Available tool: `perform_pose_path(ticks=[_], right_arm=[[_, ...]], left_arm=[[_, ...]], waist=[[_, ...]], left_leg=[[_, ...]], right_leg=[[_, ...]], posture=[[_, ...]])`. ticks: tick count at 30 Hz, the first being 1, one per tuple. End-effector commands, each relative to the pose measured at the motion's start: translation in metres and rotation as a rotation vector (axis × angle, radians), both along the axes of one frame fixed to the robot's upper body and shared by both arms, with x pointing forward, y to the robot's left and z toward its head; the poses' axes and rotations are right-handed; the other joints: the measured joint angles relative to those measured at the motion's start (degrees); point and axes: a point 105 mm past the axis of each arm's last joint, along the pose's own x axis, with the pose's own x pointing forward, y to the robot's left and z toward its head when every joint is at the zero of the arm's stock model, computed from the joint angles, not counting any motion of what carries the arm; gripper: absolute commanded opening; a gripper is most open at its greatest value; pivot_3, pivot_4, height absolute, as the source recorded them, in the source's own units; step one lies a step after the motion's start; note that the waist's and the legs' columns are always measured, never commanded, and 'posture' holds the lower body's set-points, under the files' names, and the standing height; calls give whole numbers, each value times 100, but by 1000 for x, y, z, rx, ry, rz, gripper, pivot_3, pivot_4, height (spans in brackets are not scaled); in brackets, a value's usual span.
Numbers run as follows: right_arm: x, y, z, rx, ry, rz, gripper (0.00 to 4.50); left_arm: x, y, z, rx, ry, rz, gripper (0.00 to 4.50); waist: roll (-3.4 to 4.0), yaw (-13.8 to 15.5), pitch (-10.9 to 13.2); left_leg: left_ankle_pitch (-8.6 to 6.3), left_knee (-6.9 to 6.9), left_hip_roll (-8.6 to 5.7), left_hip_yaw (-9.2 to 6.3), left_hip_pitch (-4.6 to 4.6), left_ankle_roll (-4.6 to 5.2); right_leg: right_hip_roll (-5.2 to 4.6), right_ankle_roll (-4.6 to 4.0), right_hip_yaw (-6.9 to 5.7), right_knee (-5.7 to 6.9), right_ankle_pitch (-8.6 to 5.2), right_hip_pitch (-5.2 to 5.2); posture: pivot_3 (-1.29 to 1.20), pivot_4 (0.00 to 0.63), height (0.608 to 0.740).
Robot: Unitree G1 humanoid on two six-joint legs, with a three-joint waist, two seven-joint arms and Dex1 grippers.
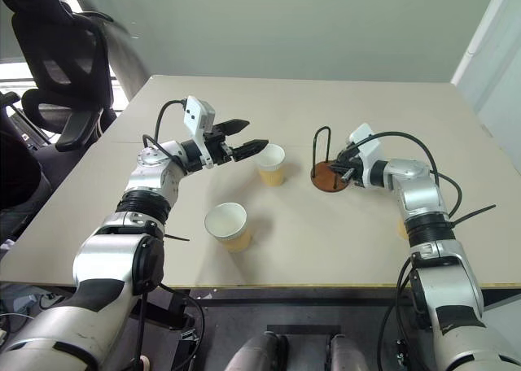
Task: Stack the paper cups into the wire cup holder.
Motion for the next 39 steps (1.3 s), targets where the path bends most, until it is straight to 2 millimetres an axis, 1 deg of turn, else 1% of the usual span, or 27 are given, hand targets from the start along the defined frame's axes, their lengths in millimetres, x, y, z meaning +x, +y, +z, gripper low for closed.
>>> perform_pose_path(ticks=[1, 7, 12, 23, 27, 30, 39], right_arm=[[-1, 1, 6, -1, -21, 17, 21], [-5, 4, 5, -13, -14, 53, 21], [-20, 9, 12, -33, -27, 163, 21], [-44, -6, 20, -127, 4, 297, 21], [-59, 0, 23, -122, 44, 386, 21], [-64, 7, 24, -116, 53, 421, 21], [-69, 22, 19, -111, 69, 477, 21]], left_arm=[[-1, 1, 18, 5, -59, -5, 4500], [-1, 2, 19, 10, -58, -9, 4500], [-3, 1, 18, 25, -56, -31, 4500], [-9, 4, 11, 40, -24, -81, 4500], [-10, 6, 10, 43, -17, -89, 4500], [-11, 6, 10, 45, -15, -91, 4500], [-11, 6, 12, 54, -16, -94, 4500]], waist=[[0, 1, 0], [0, -1, 0], [0, 2, 0], [0, -8, 0], [0, -17, 0], [0, -18, 0], [0, -11, 0]], left_leg=[[0, 0, 0, 0, 0, 0], [0, 0, 0, 0, 0, -1], [-1, 0, 0, 0, -1, -1], [5, 0, 0, 0, -3, -3], [9, -1, 1, 0, -3, -2], [12, -1, 1, 0, -3, 1], [20, 0, 0, -1, -3, 10]], right_leg=[[0, 0, 0, 0, 0, 0], [0, 0, 0, 0, 0, 0], [0, 0, 0, -1, 0, 0], [0, -2, 0, -3, -4, 0], [3, -4, 0, -2, -10, 0], [4, -4, 0, -2, -13, 0], [4, -4, 2, -2, -13, 0]], posture=[[0, 150, 740], [0, 150, 740], [0, 150, 740], [0, 150, 740], [0, 150, 740], [0, 150, 740], [0, 150, 740]])
